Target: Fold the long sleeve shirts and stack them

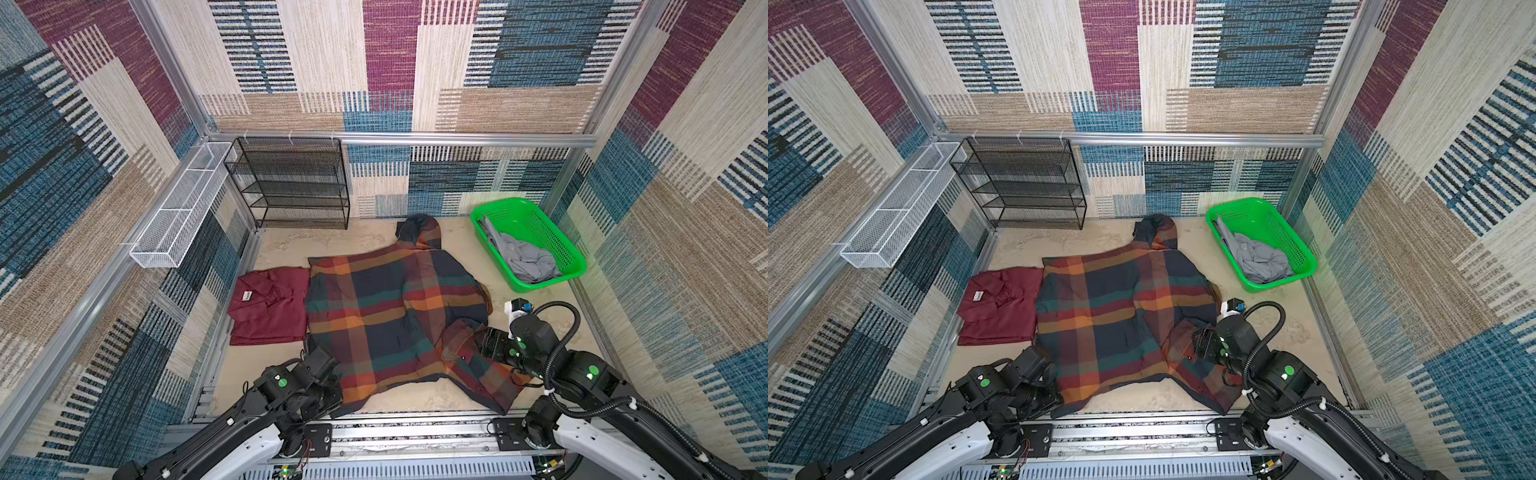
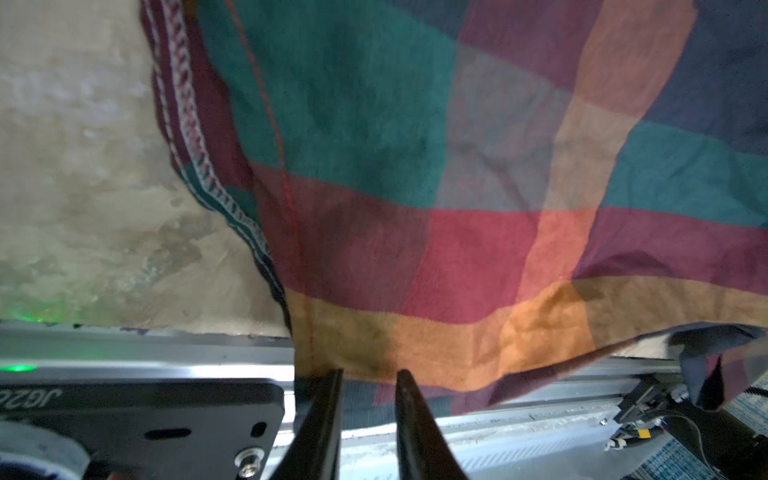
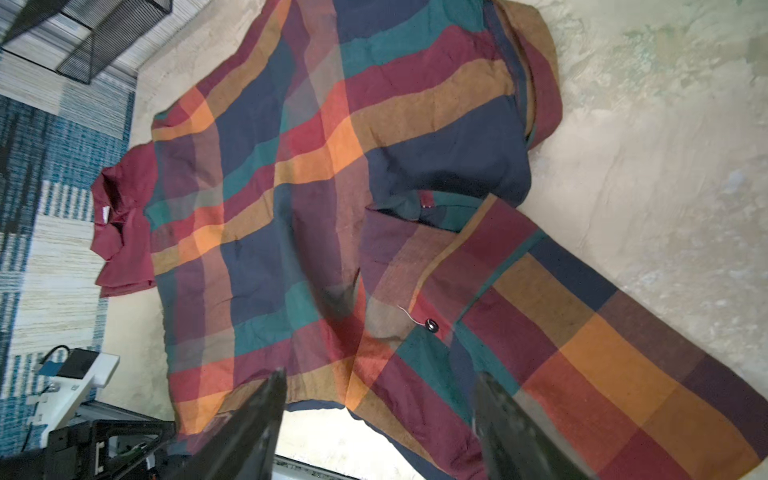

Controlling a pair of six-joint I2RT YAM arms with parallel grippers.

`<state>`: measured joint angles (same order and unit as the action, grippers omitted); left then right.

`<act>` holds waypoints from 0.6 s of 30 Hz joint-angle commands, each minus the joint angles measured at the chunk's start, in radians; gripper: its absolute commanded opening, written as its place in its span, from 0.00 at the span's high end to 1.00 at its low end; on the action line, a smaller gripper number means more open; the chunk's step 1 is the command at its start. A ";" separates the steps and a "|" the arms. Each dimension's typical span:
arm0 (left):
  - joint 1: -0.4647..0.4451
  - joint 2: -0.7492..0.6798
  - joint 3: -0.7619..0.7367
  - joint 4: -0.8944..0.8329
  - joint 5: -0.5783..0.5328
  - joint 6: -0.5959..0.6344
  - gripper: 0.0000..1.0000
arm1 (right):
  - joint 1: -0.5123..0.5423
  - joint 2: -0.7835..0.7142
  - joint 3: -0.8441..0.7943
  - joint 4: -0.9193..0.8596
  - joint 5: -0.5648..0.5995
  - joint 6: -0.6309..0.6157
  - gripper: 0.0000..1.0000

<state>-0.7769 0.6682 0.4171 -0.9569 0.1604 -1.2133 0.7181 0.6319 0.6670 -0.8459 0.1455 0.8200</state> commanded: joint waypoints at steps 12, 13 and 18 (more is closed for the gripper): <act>-0.102 0.116 0.013 -0.042 -0.082 -0.114 0.67 | 0.025 0.260 -0.157 0.219 0.079 0.060 0.31; -0.113 0.135 0.019 -0.042 -0.092 -0.110 0.68 | 0.026 0.284 -0.163 0.230 0.091 0.054 0.32; -0.141 0.182 0.020 -0.043 -0.118 -0.114 0.67 | 0.026 0.369 -0.178 0.278 0.132 0.027 0.32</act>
<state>-0.9085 0.8440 0.4347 -0.9703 0.0803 -1.3125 0.7418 0.9775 0.4934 -0.6342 0.2241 0.8597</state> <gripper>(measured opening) 0.327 0.681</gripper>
